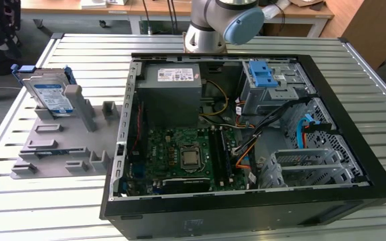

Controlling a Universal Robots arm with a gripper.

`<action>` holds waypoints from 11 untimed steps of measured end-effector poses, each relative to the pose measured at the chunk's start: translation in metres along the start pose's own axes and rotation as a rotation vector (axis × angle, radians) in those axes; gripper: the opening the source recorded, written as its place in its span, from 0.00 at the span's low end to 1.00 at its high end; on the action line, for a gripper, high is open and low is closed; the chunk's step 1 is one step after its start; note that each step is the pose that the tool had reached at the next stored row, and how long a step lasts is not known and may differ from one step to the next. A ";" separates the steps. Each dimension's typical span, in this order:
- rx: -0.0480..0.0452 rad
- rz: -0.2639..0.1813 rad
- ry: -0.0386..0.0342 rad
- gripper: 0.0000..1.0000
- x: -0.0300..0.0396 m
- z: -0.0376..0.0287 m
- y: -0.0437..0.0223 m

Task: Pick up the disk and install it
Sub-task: 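Pick up the disk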

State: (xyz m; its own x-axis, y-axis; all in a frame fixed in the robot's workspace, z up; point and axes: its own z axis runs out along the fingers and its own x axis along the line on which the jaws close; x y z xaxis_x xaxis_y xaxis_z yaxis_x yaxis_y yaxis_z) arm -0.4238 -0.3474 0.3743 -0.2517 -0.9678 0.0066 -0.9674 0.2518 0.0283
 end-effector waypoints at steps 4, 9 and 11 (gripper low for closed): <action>0.0027 -0.055 -0.0011 0.11 0.0000 0.0002 0.0000; 0.0048 -0.110 -0.0021 0.11 0.0000 0.0003 0.0000; 0.0048 -0.111 -0.0020 0.11 0.0000 0.0003 0.0000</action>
State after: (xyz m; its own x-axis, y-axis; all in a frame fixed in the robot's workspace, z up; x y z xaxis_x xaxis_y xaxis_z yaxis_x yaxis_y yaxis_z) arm -0.4238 -0.3474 0.3740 -0.1427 -0.9898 0.0017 -0.9895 0.1427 0.0239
